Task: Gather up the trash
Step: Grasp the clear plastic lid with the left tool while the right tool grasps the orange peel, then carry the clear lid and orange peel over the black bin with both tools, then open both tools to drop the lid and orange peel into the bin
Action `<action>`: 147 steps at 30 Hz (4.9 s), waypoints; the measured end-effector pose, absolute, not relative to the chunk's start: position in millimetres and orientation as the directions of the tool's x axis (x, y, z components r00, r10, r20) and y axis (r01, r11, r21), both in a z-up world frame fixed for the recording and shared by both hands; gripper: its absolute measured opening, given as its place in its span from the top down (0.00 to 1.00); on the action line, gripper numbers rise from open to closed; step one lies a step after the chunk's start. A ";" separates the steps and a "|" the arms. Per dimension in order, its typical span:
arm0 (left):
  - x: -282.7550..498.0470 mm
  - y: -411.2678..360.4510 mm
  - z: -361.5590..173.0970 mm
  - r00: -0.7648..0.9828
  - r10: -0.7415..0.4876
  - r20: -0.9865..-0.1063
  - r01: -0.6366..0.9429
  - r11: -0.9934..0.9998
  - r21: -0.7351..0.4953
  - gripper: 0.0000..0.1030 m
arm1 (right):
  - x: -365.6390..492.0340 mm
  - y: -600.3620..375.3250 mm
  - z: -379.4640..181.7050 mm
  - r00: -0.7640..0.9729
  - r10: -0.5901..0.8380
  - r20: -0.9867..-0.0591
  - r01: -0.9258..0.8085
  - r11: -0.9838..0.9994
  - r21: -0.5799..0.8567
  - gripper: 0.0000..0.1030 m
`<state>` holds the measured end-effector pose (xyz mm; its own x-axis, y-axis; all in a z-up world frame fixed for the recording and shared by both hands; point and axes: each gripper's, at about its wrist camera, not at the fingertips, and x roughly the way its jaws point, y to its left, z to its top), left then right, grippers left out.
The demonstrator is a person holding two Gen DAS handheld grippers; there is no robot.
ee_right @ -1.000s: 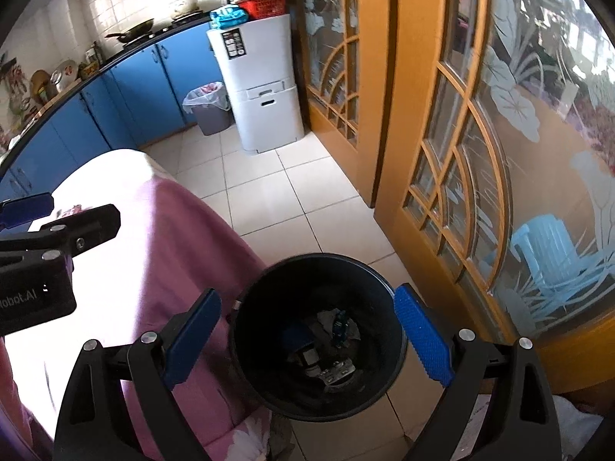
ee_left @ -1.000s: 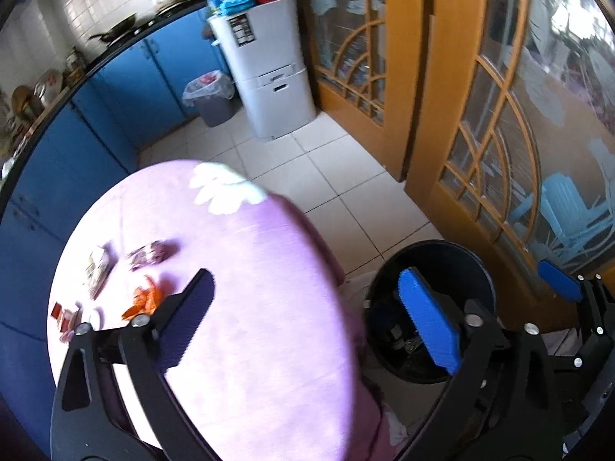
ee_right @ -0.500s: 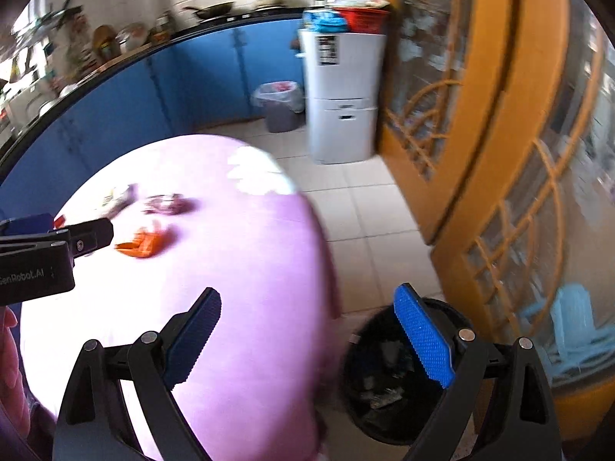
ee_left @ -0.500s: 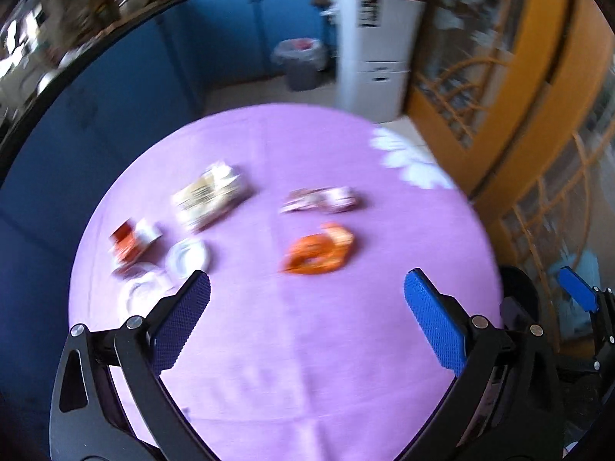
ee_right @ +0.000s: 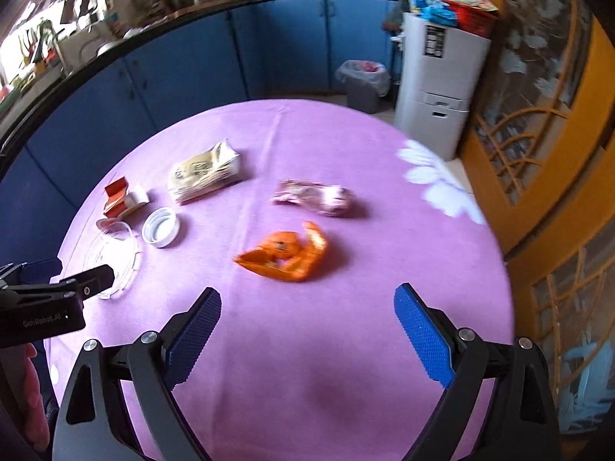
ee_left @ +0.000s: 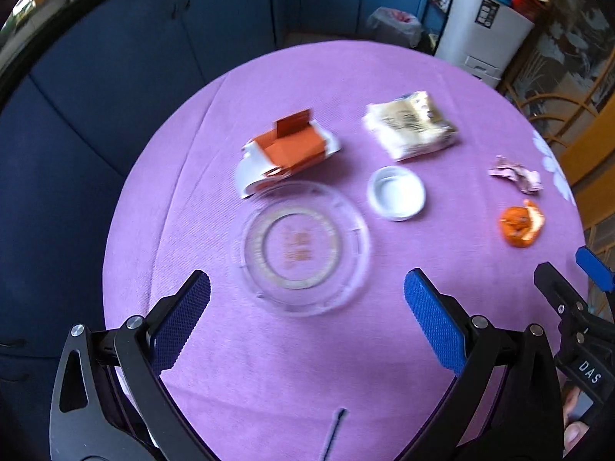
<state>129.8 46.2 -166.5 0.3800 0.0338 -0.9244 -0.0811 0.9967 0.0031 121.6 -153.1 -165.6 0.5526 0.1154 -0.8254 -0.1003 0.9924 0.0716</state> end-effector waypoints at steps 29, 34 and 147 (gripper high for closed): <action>143.0 56.6 -164.1 0.461 0.052 -0.886 -0.066 0.998 0.024 0.15 | 135.5 -118.5 -170.8 0.537 0.125 -0.834 -0.182 0.983 0.030 0.75; 133.0 40.8 -144.5 0.503 0.046 -0.863 -0.032 0.999 0.035 0.14 | 124.3 -127.4 -154.2 0.567 0.127 -0.814 -0.170 0.985 0.036 0.75; 71.2 -367.7 -165.6 0.486 -0.044 -0.873 0.553 0.789 0.268 0.03 | -27.9 -464.9 -209.6 0.557 -0.106 -0.824 0.452 0.871 0.194 0.72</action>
<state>71.2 -367.7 -165.6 0.4856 -0.0438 -0.8731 0.5531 0.7888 0.2680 -27.9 -464.9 -209.6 0.5571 -0.1055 -0.8237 0.4518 0.8708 0.1940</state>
